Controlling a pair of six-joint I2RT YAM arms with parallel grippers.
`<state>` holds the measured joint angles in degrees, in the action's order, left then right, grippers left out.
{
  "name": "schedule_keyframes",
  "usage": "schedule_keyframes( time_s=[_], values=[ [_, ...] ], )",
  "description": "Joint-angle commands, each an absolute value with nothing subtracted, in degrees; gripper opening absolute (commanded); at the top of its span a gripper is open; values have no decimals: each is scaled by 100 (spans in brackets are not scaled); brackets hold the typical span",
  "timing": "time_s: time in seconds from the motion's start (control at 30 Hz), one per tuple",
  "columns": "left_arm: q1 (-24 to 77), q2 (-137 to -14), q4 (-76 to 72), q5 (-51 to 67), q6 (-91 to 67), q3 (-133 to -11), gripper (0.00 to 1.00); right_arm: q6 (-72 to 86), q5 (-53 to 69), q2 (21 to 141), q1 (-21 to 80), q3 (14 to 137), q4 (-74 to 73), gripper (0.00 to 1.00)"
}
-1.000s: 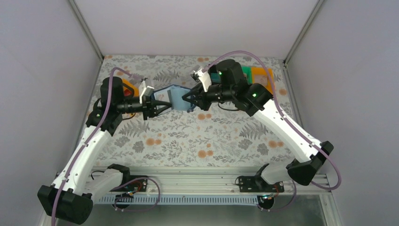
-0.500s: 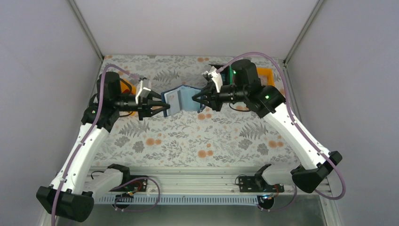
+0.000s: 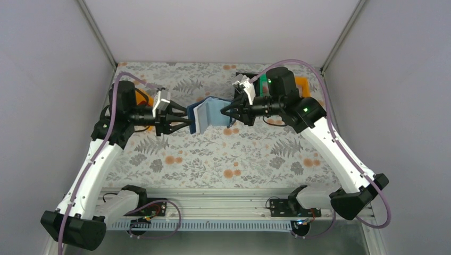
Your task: Take the credit cards out of the card holder
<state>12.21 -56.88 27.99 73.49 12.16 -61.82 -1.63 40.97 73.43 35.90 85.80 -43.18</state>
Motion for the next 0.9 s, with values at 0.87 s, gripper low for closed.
schedule_keyframes(
  time_s=[0.87],
  values=[
    [1445, -5832, 1929, 5678, 261, -6048, 52, 293, 4234, 7825, 3560, 8974, -4198, 4]
  ],
)
